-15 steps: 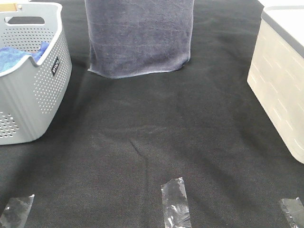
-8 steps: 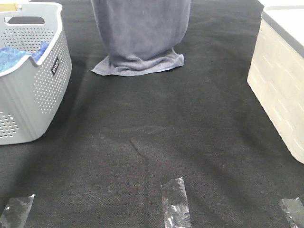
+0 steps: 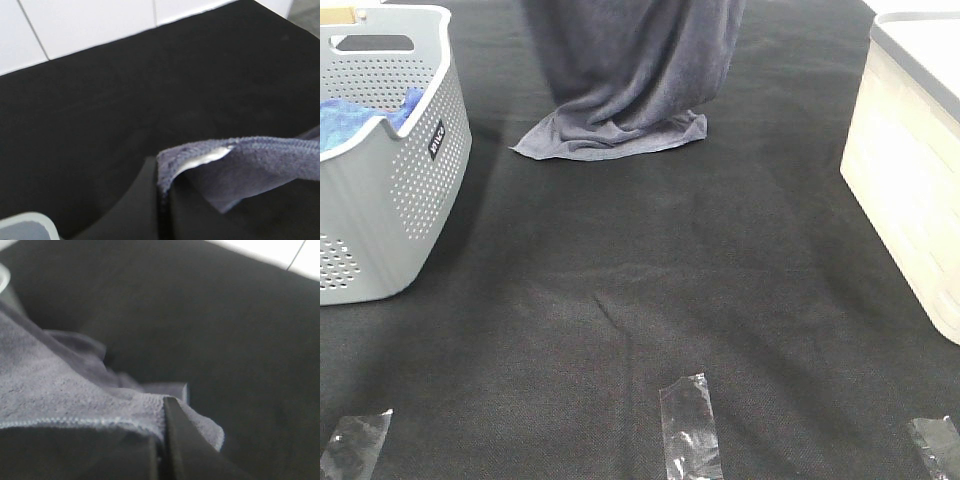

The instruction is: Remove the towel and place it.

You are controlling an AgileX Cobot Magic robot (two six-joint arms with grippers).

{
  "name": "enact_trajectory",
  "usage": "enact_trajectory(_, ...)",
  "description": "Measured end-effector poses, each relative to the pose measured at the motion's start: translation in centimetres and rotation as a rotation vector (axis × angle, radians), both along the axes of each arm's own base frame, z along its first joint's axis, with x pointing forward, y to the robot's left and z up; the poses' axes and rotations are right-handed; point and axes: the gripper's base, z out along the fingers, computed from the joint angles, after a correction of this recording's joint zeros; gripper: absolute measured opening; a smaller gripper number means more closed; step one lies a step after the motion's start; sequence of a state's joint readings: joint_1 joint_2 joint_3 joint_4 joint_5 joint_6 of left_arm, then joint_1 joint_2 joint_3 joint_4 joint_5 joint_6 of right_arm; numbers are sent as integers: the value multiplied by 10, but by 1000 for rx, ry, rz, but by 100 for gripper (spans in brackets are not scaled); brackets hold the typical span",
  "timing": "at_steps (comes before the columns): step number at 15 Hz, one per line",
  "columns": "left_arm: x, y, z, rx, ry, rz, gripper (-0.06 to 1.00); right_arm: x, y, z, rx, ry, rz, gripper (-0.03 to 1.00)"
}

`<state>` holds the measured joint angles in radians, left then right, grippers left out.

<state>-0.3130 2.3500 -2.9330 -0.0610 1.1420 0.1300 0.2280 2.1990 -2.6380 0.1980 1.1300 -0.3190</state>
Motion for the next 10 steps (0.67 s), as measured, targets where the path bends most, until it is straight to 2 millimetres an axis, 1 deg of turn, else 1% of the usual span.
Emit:
enact_trajectory(1,-7,0,5,0,27,-19,0,-7,-1,2,-6,44,10,2)
enact_trajectory(4,-18,2,16,-14,38,-32,0,-20,-3,16,20,57,-11,2)
enact_trajectory(5,-21,-1,17,-19,48,-43,0,-23,-4,21,41,55,-28,2)
enact_trajectory(7,-30,-15,18,-12,82,-81,0,-33,-6,26,60,86,-50,2)
enact_trajectory(9,-43,-26,15,12,143,-114,0,-53,-11,24,52,162,-64,2)
enact_trajectory(10,-60,-28,15,62,196,-119,0,-79,-17,20,37,234,-70,2)
